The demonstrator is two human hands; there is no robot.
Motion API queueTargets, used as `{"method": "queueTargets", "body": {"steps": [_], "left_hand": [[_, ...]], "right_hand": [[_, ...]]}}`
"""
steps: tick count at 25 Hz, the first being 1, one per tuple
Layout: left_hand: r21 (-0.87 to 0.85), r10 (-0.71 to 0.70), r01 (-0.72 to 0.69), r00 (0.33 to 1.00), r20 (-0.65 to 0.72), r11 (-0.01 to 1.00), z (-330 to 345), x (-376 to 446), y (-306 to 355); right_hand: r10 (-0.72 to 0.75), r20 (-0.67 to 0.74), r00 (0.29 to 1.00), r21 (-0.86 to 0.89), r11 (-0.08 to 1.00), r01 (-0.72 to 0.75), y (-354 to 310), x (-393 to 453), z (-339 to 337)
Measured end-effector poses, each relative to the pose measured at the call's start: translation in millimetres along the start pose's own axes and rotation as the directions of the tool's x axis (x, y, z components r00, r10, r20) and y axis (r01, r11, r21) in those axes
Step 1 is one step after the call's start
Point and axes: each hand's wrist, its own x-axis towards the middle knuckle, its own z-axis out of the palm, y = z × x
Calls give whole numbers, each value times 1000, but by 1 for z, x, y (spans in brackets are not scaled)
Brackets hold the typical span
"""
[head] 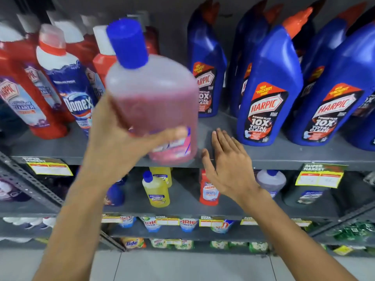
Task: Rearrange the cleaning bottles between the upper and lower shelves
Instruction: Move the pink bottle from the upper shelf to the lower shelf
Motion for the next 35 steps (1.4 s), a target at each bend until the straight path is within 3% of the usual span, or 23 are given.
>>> {"method": "queueTargets", "body": {"steps": [2,5,8,18,27,35], "left_hand": [[47,-131,129,991,37,991,-24,-49,-6],[99,-380,368,909,171,925,-24,-118,-43],[149,-498,476,845,197,867,-4,-152,-96],[161,-599,585,799,48,795,84,-126,-209],[144,-640,644,765,-74,752,123,-123,-231],[106,-643,643,765,-43,758,130,-119,-239]], "right_hand": [[-18,44,999,7,1000,18,3,2,-1],[-92,91,992,43,995,88,12,12,-2],[-146,107,983,42,989,142,17,16,-4],[-150,28,988,2,989,150,18,13,3],[-131,-18,991,-2,991,131,18,13,8],[-143,-22,990,-27,989,142,19,14,9]]}}
